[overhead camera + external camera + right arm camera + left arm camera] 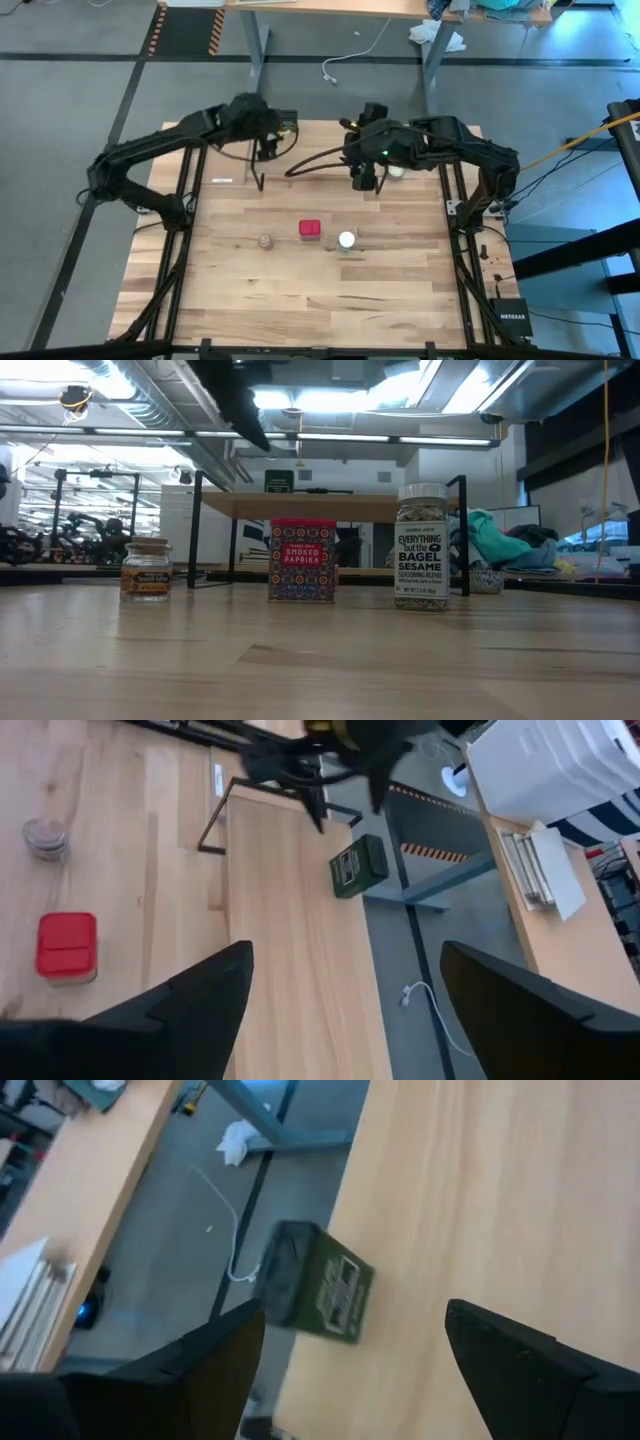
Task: Shelf spices
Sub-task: Remove the black seasoning can from the shelf
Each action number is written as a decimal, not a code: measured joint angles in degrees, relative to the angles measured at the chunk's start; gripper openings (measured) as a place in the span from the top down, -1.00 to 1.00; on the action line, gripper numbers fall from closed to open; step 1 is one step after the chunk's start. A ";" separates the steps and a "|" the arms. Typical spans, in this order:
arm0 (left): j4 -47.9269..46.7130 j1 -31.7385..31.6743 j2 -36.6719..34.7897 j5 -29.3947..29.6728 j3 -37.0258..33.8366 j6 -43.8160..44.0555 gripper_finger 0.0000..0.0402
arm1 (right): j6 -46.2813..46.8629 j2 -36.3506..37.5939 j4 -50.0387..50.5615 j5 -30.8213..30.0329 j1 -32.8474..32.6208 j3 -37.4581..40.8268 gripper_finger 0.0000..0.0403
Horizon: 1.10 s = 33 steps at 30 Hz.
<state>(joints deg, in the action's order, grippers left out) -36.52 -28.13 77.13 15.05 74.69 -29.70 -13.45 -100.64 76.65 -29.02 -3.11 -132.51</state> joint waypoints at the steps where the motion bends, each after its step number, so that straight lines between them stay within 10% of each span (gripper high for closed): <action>1: -0.24 -0.76 1.07 -0.42 1.20 -1.16 -0.52 | 0.28 -0.01 0.75 0.07 -0.11 0.00 -0.62; 24: -6.99 -9.19 17.53 -8.68 11.24 -7.87 -0.51 | 1.41 -0.07 4.98 1.62 -0.25 0.04 -0.62; 33: -7.05 -8.30 17.58 -8.89 11.24 -9.57 0.10 | 1.83 -0.09 4.98 1.62 -0.25 0.04 -0.62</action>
<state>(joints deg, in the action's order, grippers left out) -43.57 -36.42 94.71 6.15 85.93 -39.27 -11.62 -100.73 81.62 -27.40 -3.36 -132.46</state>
